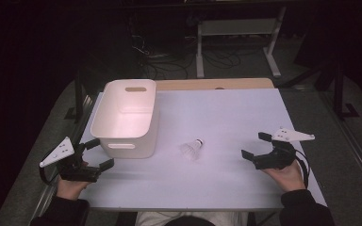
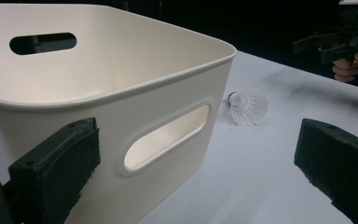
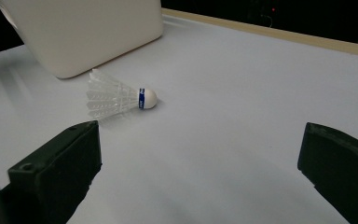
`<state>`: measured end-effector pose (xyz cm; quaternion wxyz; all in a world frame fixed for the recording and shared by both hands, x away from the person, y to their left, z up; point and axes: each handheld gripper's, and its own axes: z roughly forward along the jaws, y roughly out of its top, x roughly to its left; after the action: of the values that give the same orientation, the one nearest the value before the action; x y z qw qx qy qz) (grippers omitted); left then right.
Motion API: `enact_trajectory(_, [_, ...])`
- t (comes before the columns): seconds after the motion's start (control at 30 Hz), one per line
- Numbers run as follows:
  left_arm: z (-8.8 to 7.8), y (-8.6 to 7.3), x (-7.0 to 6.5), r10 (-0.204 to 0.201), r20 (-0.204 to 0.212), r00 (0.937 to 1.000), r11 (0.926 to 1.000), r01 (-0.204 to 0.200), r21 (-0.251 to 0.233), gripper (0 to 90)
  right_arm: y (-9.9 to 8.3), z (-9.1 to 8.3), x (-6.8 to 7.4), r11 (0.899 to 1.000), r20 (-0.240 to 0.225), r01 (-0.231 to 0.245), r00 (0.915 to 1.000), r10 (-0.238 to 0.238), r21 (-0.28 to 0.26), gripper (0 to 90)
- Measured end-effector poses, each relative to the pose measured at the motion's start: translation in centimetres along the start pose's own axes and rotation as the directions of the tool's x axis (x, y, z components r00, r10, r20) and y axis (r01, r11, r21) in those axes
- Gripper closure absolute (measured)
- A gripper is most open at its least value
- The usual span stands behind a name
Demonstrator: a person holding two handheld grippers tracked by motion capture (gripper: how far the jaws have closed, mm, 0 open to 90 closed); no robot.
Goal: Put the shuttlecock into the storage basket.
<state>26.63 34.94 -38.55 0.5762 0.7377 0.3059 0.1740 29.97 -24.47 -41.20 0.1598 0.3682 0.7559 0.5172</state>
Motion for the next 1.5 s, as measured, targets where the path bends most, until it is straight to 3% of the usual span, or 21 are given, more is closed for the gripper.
enact_trajectory(0.63, [-0.1, 0.0, -0.1, 0.002, 0.0, 1.0, 1.0, -0.002, 0.003, 0.0, 0.0, 0.0, 0.2, 1.0, -0.016, 0.0, 0.9999, 0.001, 0.012, 0.0])
enact_trajectory(1.1, [0.0, 0.0, -0.1, 0.003, 0.002, 1.0, 1.0, -0.003, 0.004, 0.0, 0.3, 0.5, 0.5, 0.999, -0.021, 0.007, 0.9998, -0.006, 0.05, 0.0])
enact_trajectory(1.5, [0.0, 0.0, -0.1, 0.004, 0.005, 1.0, 1.0, -0.004, 0.004, 0.0, 1.4, 1.4, 1.3, 0.994, -0.054, 0.049, 0.9976, -0.043, 0.101, 0.0])
